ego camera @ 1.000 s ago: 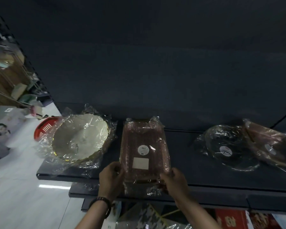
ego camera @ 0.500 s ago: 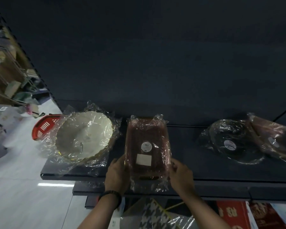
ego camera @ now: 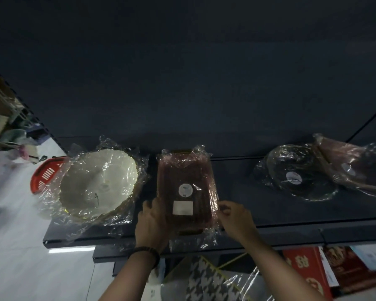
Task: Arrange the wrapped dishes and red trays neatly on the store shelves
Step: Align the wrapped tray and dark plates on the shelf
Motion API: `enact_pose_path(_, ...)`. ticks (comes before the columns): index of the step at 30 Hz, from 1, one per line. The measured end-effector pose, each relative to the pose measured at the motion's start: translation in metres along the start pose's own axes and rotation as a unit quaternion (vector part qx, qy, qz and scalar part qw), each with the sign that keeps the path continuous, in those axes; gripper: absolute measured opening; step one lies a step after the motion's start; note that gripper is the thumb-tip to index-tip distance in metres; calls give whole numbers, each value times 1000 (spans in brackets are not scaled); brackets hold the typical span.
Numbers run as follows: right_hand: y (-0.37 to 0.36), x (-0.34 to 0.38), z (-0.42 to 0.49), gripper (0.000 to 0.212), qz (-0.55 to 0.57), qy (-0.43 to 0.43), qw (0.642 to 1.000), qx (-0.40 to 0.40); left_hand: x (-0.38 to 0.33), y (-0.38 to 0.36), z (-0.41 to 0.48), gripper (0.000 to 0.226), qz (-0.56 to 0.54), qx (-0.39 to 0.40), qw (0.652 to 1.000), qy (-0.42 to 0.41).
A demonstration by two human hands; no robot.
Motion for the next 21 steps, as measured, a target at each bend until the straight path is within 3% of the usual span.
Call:
enact_pose_path(2,19,-1,6,25,24,0,1000,-15,-22,1,1,47,-16,-8,999,-32)
enact_pose_path(7,99,-28,16,12,102,-10,992,-79,-117,-11,3,10,-80,36,991,-105)
enact_pose_path(12,204,-94,22,13,150,-53,970,-183,-227,-36,-2,17,-139,36,974,-174)
enact_pose_path(18,288,-198,30,8,265,-178,913,-256,-347,-72,-19,22,-167,94,955,-228)
enact_pose_path(21,302,-250,42,39,371,-248,857,-258,-395,-90,-29,26,-147,109,951,-250)
Point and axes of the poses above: each hand's wrist, its own z-axis towards the middle knuckle, its own y-axis out of the back of the hand, x = y × z, the point moved 10 cm from there along z, towards the middle knuckle, and after that the axes turned 11 degrees about -x, right-handed, at the moved point
